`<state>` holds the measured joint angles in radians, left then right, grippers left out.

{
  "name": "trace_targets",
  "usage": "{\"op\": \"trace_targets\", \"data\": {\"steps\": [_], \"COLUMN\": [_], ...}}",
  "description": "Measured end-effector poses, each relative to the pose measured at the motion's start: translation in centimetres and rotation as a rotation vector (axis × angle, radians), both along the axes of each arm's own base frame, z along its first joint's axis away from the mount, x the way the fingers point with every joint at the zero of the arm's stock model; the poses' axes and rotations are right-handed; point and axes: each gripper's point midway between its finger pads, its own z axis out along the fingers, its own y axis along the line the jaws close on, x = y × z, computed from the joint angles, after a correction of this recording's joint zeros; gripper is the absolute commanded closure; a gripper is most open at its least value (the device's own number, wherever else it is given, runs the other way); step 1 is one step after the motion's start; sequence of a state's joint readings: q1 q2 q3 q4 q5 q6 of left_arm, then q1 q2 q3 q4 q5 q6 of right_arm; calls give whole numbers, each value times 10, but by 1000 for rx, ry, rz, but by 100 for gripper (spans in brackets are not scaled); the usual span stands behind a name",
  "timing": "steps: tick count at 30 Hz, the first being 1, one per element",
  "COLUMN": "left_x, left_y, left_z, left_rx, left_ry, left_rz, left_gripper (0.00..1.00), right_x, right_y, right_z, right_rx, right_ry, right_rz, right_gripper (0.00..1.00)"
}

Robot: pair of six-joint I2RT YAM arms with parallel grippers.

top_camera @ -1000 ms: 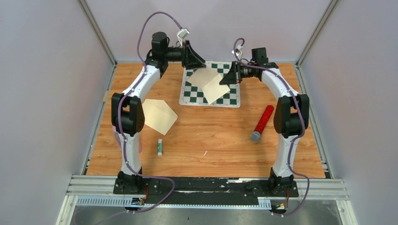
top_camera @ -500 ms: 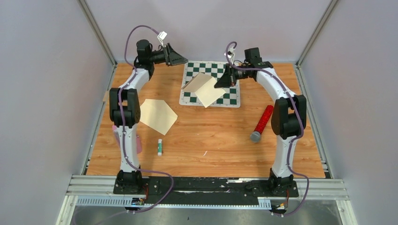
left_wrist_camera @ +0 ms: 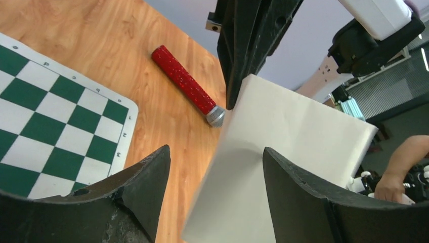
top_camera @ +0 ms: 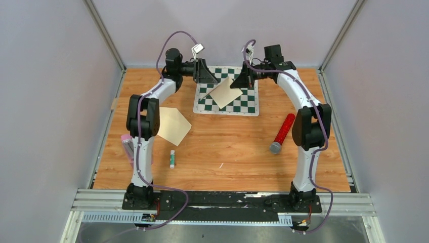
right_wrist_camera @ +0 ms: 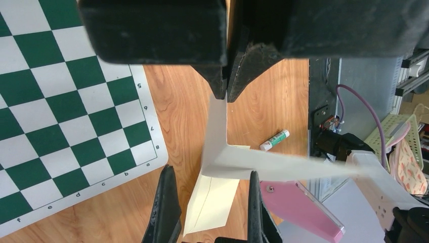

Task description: Place the letter into the envelope and seal it

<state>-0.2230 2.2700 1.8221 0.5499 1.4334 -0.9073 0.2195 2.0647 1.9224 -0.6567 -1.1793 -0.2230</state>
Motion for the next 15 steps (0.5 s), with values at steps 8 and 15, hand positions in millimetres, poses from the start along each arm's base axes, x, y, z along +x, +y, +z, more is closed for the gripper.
{"op": "trace_targets", "data": {"steps": [8,15], "left_x": [-12,-16], "left_y": [-5,-13], "left_z": [5,12], "left_rx": [-7,-18], "left_ry": [-62,-113], "left_rz": [-41,-47], "left_gripper": [30,32], "right_x": [2,2], "right_y": [1,3], "right_z": [8,10], "right_rx": [5,7], "right_ry": [-21,-28], "right_rz": [0,5], "right_gripper": [100,100]}}
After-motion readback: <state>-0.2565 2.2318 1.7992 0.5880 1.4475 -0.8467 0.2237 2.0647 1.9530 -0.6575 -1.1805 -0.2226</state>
